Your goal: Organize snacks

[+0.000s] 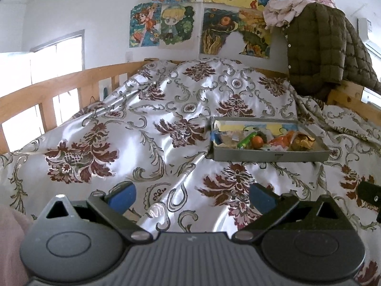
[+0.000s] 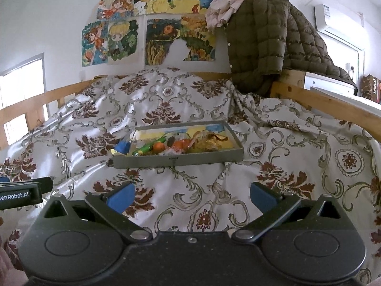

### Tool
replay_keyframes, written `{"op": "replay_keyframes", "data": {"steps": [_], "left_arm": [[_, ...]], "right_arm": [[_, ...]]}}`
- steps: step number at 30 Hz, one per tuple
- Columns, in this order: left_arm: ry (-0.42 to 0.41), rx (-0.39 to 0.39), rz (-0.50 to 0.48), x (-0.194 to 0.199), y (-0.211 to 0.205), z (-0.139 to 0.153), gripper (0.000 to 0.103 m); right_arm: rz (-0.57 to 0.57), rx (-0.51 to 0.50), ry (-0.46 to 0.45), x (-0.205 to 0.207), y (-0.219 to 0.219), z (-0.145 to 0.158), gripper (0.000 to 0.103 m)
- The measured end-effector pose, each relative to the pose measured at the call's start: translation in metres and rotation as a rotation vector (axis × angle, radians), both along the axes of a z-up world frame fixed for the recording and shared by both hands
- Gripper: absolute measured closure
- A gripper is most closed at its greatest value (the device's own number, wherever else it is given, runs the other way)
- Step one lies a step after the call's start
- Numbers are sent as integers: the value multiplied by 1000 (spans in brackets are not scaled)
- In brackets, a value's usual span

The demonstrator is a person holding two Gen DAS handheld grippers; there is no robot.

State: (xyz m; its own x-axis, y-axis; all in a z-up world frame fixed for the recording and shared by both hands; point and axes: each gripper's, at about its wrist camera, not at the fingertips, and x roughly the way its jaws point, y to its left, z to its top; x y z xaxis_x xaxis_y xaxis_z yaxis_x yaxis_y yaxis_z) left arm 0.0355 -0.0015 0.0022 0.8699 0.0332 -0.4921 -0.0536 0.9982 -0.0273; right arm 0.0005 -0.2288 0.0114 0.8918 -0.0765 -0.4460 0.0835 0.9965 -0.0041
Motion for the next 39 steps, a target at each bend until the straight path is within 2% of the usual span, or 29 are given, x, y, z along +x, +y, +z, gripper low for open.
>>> {"op": "replay_keyframes", "data": {"steps": [9,39], "left_arm": [[11,32,-7,-1,-6,-2,0],[72,65,3,8,-6,-11,0]], "right_arm": [[-10,0,35,4,0,-5,1],[-41,-11,136,18,0,-19,1]]}}
